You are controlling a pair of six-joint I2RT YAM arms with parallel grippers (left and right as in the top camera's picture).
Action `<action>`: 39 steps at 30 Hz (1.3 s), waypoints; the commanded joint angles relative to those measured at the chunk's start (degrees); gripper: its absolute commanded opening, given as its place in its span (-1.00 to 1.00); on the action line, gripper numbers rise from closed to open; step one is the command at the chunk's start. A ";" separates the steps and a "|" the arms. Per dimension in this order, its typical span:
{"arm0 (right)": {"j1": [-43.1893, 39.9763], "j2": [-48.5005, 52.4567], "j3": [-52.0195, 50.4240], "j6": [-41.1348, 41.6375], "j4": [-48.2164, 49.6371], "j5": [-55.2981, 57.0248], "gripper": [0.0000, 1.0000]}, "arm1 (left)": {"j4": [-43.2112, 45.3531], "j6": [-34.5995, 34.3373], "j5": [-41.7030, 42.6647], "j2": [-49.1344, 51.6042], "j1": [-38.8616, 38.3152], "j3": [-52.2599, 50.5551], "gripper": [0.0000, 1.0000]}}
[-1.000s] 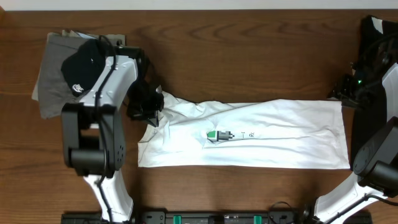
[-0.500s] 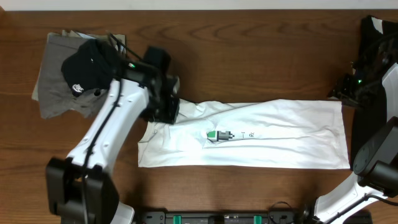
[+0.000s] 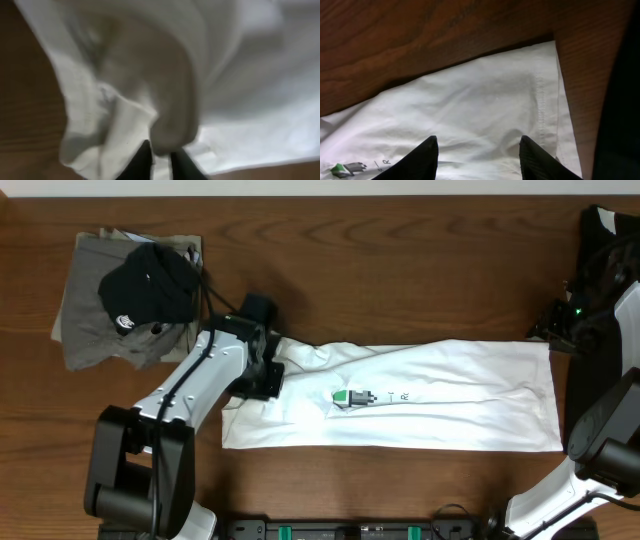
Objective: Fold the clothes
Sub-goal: 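Grasp the collar end with the left gripper and straighten the folded strip, then grasp the strip's right end with the right gripper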
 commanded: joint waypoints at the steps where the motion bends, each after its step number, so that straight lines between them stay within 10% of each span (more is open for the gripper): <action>1: -0.17 0.00 0.04 -0.85 -0.07 -0.24 0.01 | -2.34 0.79 3.98 -0.66 0.20 -0.37 -0.87; 28: -2.51 1.25 -0.13 -0.37 -2.34 6.64 0.22 | -12.98 -0.22 5.18 -4.87 0.35 -0.35 -0.88; 39: -3.82 3.89 -9.84 -0.17 -8.46 5.97 0.29 | -11.61 -0.26 5.25 -4.87 0.35 2.01 -0.35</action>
